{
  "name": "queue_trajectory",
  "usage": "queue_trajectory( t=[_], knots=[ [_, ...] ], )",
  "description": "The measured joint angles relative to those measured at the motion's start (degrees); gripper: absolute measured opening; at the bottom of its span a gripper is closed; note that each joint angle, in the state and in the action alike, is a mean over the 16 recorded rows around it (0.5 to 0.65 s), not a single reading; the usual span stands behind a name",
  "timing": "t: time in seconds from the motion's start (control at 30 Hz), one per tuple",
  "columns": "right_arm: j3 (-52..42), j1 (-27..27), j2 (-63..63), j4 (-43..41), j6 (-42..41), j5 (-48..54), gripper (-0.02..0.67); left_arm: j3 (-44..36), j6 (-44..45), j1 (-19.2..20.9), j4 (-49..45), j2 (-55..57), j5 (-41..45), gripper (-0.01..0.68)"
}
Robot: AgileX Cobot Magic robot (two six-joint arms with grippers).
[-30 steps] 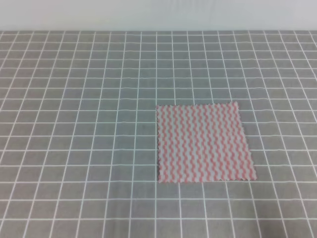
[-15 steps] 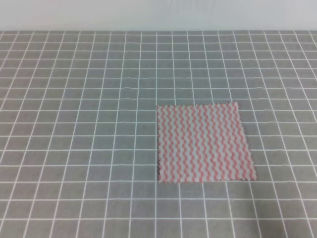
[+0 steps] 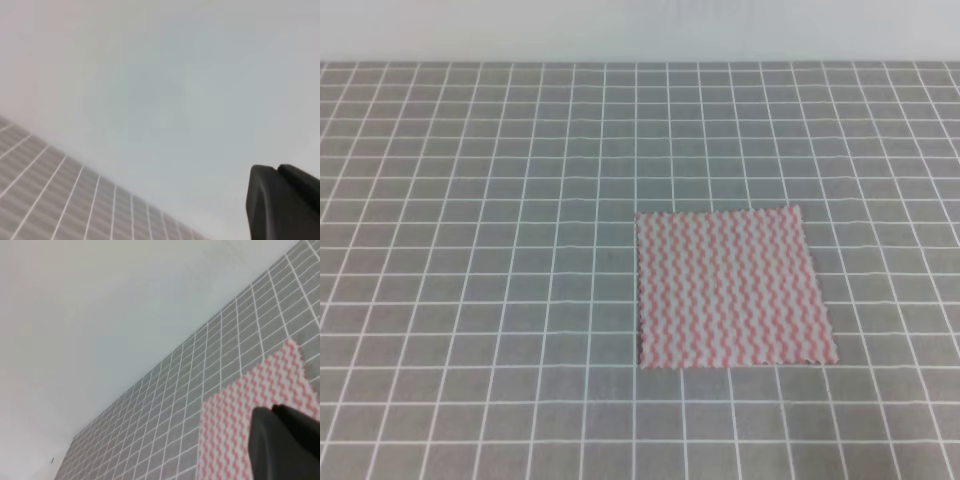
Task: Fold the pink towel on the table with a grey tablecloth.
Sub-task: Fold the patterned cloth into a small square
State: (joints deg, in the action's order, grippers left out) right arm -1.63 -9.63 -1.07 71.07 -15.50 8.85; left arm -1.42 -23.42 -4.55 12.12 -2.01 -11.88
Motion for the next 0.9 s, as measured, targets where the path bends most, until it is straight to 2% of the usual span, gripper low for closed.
queue_trajectory(
  t=[0.23, 0.47, 0.7, 0.9],
  knots=[
    [0.05, 0.00, -0.93, 2.02, -2.70, -1.50, -0.016, 0.03, -2.08, 0.00, 2.22, 0.03, 1.10, -0.001],
    [2.56, 0.00, -6.60, 1.56, -4.70, -1.12, -0.016, 1.79, -2.75, 0.00, 3.18, 1.07, 8.89, -0.001],
    [9.52, 0.00, -18.37, -0.61, -11.67, 1.81, -0.016, 6.99, 3.74, 0.00, 1.81, 5.82, 16.61, -0.001],
    [15.35, 0.01, -28.48, -0.20, -18.63, 3.10, -0.017, 11.73, 9.80, -0.01, 0.90, 12.18, 16.75, -0.001]
  ],
)
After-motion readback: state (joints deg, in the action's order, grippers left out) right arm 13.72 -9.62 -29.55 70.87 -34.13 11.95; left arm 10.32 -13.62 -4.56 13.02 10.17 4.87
